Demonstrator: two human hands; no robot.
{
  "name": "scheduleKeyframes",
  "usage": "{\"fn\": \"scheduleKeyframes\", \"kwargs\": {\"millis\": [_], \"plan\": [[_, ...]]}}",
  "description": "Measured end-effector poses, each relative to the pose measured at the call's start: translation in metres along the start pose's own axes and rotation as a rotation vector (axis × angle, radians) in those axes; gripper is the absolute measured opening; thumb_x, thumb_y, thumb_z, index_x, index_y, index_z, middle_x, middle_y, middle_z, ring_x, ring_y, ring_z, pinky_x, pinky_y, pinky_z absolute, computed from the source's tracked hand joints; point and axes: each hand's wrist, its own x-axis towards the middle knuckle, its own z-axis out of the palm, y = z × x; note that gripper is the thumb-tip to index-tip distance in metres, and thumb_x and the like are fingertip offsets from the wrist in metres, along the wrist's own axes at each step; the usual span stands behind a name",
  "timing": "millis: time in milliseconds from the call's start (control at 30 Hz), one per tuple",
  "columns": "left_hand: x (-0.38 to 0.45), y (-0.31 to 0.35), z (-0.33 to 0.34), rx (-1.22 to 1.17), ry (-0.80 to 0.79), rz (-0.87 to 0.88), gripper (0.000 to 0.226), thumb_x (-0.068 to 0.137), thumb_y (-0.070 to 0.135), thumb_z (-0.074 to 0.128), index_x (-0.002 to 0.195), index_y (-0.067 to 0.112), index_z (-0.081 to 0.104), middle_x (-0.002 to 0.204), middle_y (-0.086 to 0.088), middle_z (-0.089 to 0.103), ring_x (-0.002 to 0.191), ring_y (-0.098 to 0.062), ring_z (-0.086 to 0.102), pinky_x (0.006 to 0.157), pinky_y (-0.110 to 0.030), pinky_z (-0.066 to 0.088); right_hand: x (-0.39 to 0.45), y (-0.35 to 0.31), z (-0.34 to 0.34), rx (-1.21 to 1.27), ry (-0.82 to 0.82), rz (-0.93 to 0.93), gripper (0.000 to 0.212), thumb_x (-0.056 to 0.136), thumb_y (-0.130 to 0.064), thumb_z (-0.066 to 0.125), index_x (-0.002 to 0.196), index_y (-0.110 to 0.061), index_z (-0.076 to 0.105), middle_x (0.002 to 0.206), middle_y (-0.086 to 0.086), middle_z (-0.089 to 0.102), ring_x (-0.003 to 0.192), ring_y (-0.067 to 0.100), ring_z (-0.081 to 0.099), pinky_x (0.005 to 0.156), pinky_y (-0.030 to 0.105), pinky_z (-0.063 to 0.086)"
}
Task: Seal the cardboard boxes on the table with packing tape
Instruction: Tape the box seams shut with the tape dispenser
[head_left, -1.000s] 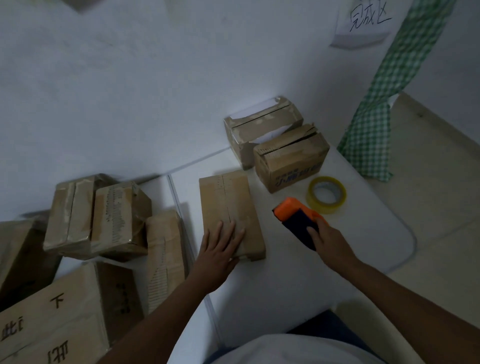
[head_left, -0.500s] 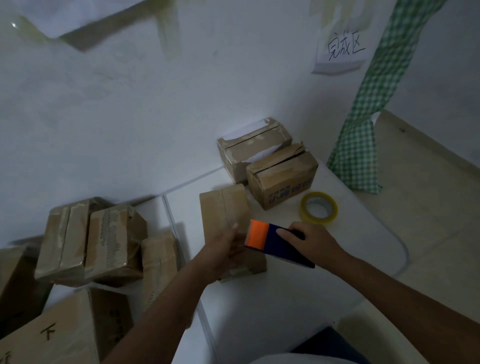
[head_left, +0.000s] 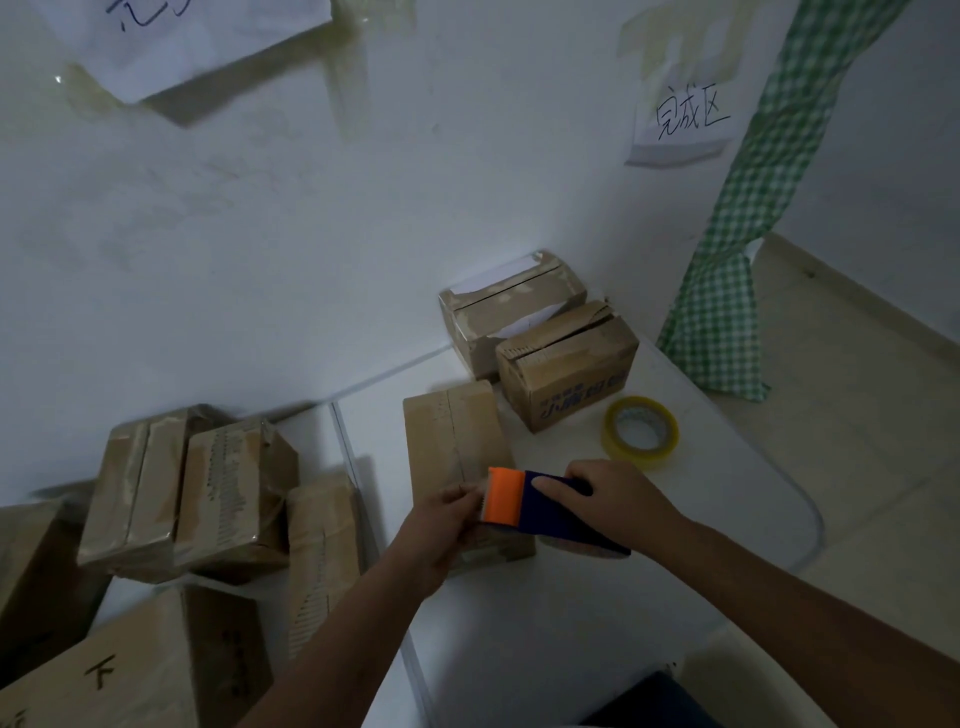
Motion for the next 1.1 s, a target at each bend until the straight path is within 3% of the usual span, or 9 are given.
{"fn": "scheduleKeyframes", "kwargs": {"millis": [200,333,433,567,700,833,1100], "plan": [[-0.01,-0.003,0.0,0.042,0.068,0.105,0.02,0.097,0.021,0.059,0.104,0.006,0.07,0.097,-0.016,0.074,0.092,-0.028,0.07,0.087,-0.04,0.056,0.005,-0.003,-0.004,-0.061,-0.049,-0.077,0.065,0.081,-0.079,0.034,0.067,-0.018,0.055,0.063,-0.001,0.054,0.057,0.011,0.051,0.053,0.025,0.034],[-0.003,-0.008,-0.028,-0.054,0.24,0.141,0.013,0.095,0.012,0.061,0.091,0.003,0.07,0.083,-0.013,0.07,0.078,-0.022,0.065,0.076,-0.033,0.054,0.01,0.008,-0.007,-0.225,-0.102,-0.115,0.068,0.08,-0.08,0.03,0.072,-0.017,0.056,0.064,-0.001,0.052,0.056,0.011,0.048,0.054,0.028,0.034],[-0.004,-0.024,-0.079,-0.139,0.396,0.12,0.012,0.095,0.013,0.062,0.093,0.004,0.07,0.079,-0.008,0.067,0.072,-0.014,0.064,0.071,-0.027,0.053,0.009,0.032,-0.016,-0.302,-0.146,-0.118,0.066,0.076,-0.082,0.026,0.065,-0.021,0.047,0.061,-0.001,0.046,0.053,0.011,0.042,0.054,0.028,0.029],[-0.008,-0.059,-0.105,-0.147,0.423,0.016,0.015,0.097,0.016,0.06,0.093,0.005,0.07,0.074,-0.006,0.068,0.065,-0.011,0.065,0.062,-0.025,0.052,0.012,0.05,-0.016,-0.346,-0.181,-0.109,0.06,0.082,-0.077,0.038,0.06,-0.021,0.043,0.058,-0.001,0.043,0.051,0.011,0.039,0.052,0.027,0.027],[-0.007,-0.07,-0.09,-0.191,0.474,0.016,0.014,0.096,0.016,0.061,0.099,0.005,0.068,0.092,-0.012,0.065,0.083,-0.02,0.064,0.068,-0.027,0.053,0.02,0.052,-0.015,-0.375,-0.17,-0.112,0.062,0.081,-0.079,0.036,0.061,-0.021,0.046,0.059,0.0,0.045,0.051,0.011,0.041,0.05,0.025,0.026],[-0.008,-0.074,-0.082,-0.195,0.504,0.023,0.016,0.096,0.016,0.062,0.101,0.002,0.067,0.099,-0.017,0.062,0.087,-0.022,0.061,0.07,-0.028,0.052,0.025,0.054,-0.017,-0.412,-0.188,-0.108,0.07,0.08,-0.08,0.035,0.072,-0.015,0.06,0.064,0.004,0.054,0.053,0.011,0.045,0.049,0.024,0.026],[-0.005,-0.08,-0.073,-0.128,0.58,0.037,0.017,0.097,0.014,0.059,0.107,0.003,0.066,0.105,-0.016,0.065,0.094,-0.024,0.062,0.072,-0.027,0.051,0.033,0.056,-0.014,-0.445,-0.203,-0.093,0.069,0.08,-0.08,0.039,0.073,-0.015,0.062,0.061,0.0,0.052,0.053,0.01,0.046,0.05,0.024,0.029]]}}
